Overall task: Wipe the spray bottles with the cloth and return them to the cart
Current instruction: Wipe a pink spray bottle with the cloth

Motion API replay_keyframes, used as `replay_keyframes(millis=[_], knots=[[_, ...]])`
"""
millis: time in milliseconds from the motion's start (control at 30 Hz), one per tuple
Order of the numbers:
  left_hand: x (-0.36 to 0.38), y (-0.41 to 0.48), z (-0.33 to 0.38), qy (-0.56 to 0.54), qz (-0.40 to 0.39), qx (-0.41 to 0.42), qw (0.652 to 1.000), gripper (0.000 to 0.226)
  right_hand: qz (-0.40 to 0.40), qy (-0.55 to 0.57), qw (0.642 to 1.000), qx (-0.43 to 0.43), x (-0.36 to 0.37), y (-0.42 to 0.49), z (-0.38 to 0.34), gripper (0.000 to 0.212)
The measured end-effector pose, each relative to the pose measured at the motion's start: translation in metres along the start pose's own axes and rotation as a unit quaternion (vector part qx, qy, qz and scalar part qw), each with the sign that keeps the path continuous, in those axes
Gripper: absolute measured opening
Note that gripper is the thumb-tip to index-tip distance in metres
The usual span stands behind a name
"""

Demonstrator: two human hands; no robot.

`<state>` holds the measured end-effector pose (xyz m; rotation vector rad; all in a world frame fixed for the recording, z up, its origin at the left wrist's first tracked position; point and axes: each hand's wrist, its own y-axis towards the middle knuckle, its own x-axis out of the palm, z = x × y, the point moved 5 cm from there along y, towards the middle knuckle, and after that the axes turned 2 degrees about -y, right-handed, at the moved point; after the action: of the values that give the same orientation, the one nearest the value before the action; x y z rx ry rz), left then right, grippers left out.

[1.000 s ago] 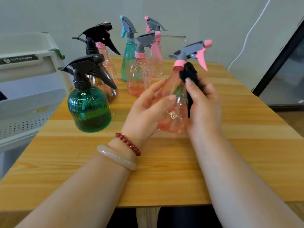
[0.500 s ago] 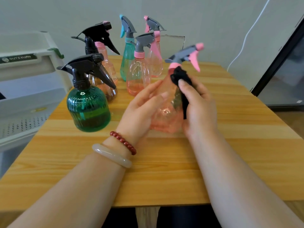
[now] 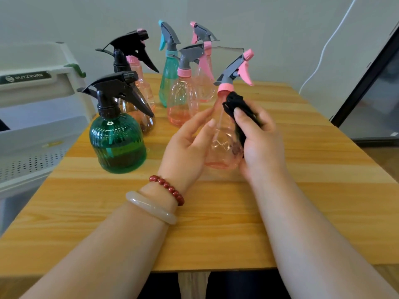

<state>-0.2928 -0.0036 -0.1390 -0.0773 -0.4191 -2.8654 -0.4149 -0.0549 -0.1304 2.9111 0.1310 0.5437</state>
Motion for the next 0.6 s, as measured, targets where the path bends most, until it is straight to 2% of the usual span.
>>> replay_keyframes(millis=[67, 167, 267, 367, 500, 600], knots=[[0.003, -0.002, 0.001, -0.013, -0.006, -0.009, 1.000, 0.041, 0.000, -0.019, 1.000, -0.024, 0.003, -0.001, 0.000, 0.021], [0.005, -0.001, 0.001, -0.076, -0.022, -0.021, 0.997, 0.052, -0.051, -0.101, 0.985, -0.132, 0.011, -0.006, -0.005, 0.024], [-0.001, 0.003, -0.003, -0.166, 0.000, -0.032, 0.986, 0.061, -0.091, -0.102, 0.978, -0.156, 0.016, -0.013, -0.005, 0.028], [-0.001, 0.001, -0.005, -0.186, -0.025, -0.043, 0.981, 0.055, -0.065, -0.143, 0.967, -0.202, 0.013, -0.012, -0.008, 0.027], [0.008, -0.002, -0.011, -0.118, -0.091, -0.057, 0.987, 0.058, 0.044, -0.087, 0.985, -0.140, -0.012, 0.007, -0.005, 0.024], [0.009, 0.000, -0.009, -0.147, -0.066, -0.063, 0.985, 0.056, 0.021, -0.081, 0.988, -0.133, -0.010, 0.007, -0.004, 0.029]])
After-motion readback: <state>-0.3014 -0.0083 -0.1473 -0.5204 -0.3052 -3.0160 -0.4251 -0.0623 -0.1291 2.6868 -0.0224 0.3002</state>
